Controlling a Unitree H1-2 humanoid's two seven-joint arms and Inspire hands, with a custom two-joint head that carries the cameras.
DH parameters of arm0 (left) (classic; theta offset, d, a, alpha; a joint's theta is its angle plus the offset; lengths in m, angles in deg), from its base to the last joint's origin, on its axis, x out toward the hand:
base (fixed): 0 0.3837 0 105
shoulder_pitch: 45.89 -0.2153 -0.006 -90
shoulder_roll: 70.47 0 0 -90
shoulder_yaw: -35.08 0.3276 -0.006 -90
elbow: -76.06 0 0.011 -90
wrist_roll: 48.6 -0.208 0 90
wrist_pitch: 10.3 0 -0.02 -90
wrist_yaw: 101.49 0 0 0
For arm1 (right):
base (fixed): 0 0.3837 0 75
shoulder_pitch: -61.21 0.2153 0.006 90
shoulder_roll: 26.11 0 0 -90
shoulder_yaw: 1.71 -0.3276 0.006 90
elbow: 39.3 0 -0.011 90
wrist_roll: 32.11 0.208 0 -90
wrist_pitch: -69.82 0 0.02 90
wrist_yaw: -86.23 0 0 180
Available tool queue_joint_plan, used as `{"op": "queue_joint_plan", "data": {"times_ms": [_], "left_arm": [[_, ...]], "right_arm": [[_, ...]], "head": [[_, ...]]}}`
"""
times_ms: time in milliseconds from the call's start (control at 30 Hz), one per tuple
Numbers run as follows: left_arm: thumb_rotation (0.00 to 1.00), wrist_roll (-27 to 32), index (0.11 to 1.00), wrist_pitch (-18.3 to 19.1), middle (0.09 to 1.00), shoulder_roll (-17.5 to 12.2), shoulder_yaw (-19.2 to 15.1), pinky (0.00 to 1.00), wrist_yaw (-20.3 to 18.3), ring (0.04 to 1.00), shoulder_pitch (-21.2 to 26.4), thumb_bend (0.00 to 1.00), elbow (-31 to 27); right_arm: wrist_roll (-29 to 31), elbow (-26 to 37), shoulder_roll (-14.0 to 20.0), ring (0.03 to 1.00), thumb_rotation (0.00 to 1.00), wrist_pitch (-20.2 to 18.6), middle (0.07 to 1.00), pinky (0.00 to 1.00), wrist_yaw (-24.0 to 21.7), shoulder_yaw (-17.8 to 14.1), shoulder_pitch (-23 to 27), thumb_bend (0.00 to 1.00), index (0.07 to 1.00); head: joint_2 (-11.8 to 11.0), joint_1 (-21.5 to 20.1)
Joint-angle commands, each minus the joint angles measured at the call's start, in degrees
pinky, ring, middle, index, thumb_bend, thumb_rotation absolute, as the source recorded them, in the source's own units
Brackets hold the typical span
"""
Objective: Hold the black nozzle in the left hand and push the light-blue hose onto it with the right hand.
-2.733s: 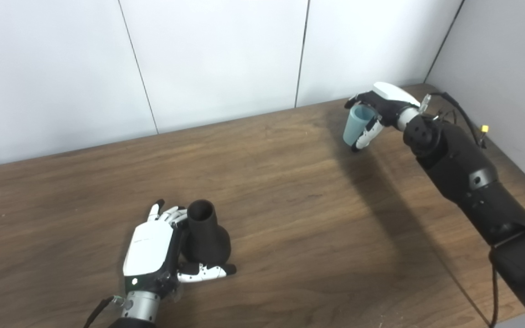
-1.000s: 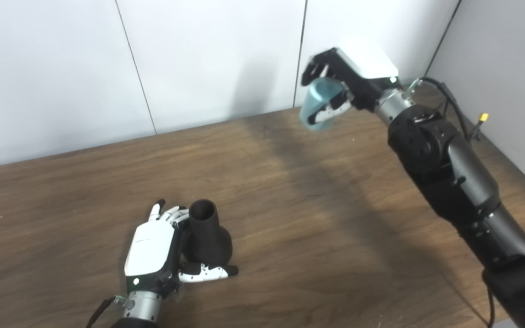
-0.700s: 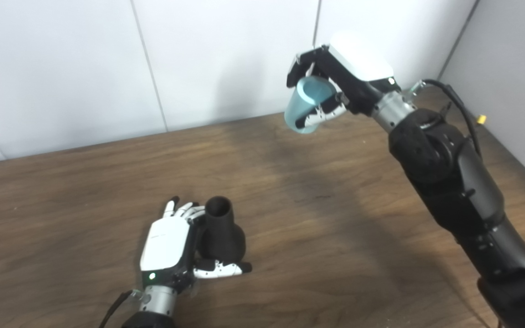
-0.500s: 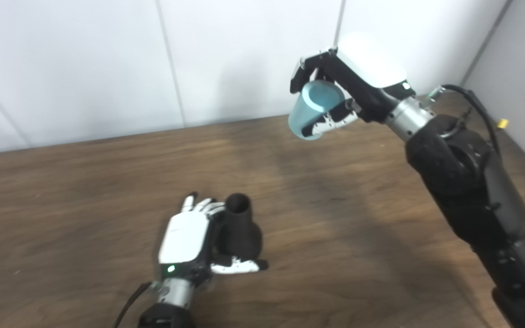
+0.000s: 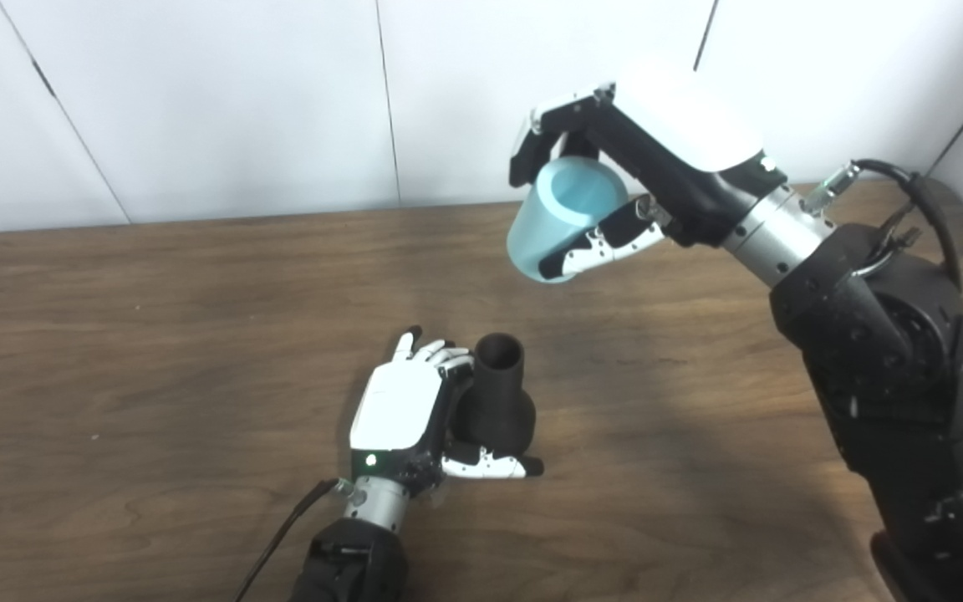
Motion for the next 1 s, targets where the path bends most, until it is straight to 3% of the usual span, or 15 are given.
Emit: {"op": "queue_joint_plan", "data": {"times_ms": [0, 133, 233, 400, 600, 967], "left_arm": [[0.05, -0.6, 0.485, 0.4, 0.757, 0.4, 0.9, 1.00, -1.1, 0.855, -0.5, 0.52, 0.1], [0.05, -0.7, 0.484, 0.5, 0.756, 0.6, 0.9, 1.00, -1.0, 0.855, -0.7, 0.52, -0.1], [0.05, -0.9, 0.484, 1.0, 0.758, 0.6, 1.0, 1.00, -1.6, 0.857, -0.7, 0.52, -0.5], [0.05, -0.9, 0.484, 0.7, 0.757, 0.5, 1.1, 1.00, -1.1, 0.855, -0.7, 0.52, -0.3], [0.05, -0.7, 0.484, 0.8, 0.760, 0.6, 1.0, 1.00, -1.3, 0.861, -0.9, 0.52, -0.7], [0.05, -1.0, 0.484, 0.9, 0.759, 0.4, 1.1, 1.00, -1.8, 0.858, -0.8, 0.52, -0.9]], "right_arm": [[-0.8, 2.3, 0.0, 0.381, 0.00, -0.9, 0.502, 0.41, -0.9, -0.4, 3.1, 0.50, 0.521], [-1.4, 3.0, -0.2, 0.376, 0.00, -0.7, 0.490, 0.43, -2.3, -0.3, 3.5, 0.51, 0.518], [-1.4, 3.4, -0.6, 0.369, 0.00, -1.8, 0.489, 0.31, -3.8, -0.3, 3.6, 0.52, 0.518], [1.7, 3.2, -0.8, 0.368, 0.00, -2.4, 0.499, 0.29, -5.2, 0.1, 3.0, 0.52, 0.511], [3.8, 3.1, -0.7, 0.377, 0.00, -4.0, 0.506, 0.35, -6.9, 0.5, 2.1, 0.52, 0.492], [4.6, 2.6, -0.2, 0.398, 0.00, -5.7, 0.489, 0.37, -8.3, 1.7, 0.1, 0.52, 0.499]], "head": [[0.0, 0.0], [0.1, 0.0], [0.2, -0.1], [0.3, 0.0], [0.6, 0.0], [0.9, -0.8]]}}
